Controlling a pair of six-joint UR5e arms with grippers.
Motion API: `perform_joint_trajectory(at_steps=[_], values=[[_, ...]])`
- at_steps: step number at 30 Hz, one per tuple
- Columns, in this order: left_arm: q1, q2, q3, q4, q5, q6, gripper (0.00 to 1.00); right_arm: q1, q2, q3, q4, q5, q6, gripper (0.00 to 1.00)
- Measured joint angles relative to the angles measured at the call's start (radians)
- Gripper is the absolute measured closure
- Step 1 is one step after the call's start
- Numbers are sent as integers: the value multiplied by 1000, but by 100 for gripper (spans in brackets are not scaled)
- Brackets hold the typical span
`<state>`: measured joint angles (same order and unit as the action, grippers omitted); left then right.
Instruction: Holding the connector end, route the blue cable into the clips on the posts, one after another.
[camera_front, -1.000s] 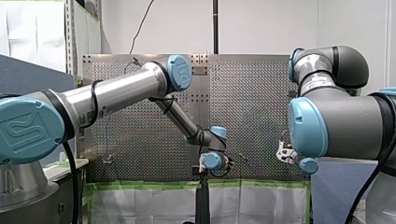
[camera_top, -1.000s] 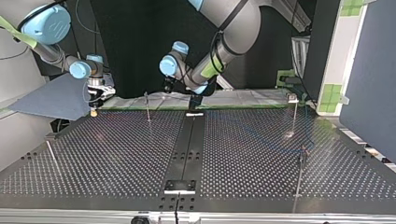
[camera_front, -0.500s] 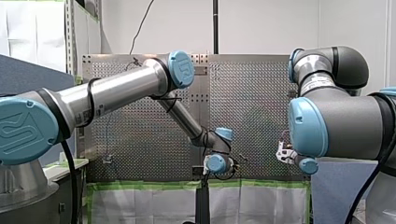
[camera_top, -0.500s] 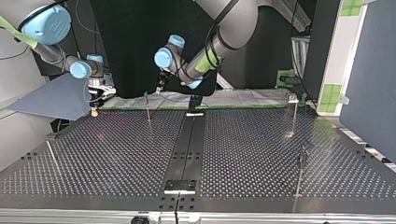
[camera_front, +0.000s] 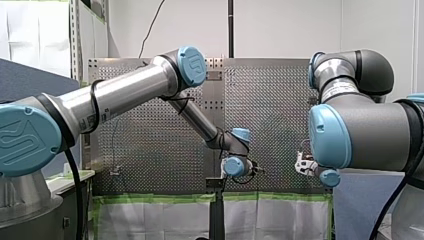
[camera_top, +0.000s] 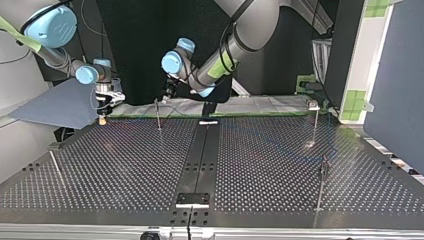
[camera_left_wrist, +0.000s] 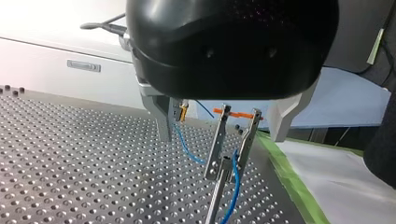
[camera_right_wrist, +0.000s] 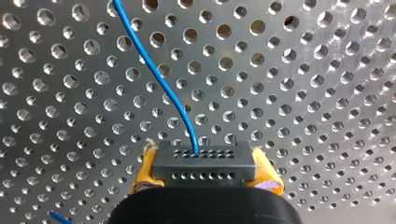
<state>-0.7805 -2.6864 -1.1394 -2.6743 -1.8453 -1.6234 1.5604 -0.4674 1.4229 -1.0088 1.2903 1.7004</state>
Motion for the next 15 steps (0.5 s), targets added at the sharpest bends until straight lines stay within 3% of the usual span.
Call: perform_joint_trajectory(at_steps=[8,15], values=[[-1,0,0,6,8,-23,1,3,0,0,-1,-7,-2,100],[5,-2,0,20,37,-92,1,7,0,0,-4,-9,-1,100]])
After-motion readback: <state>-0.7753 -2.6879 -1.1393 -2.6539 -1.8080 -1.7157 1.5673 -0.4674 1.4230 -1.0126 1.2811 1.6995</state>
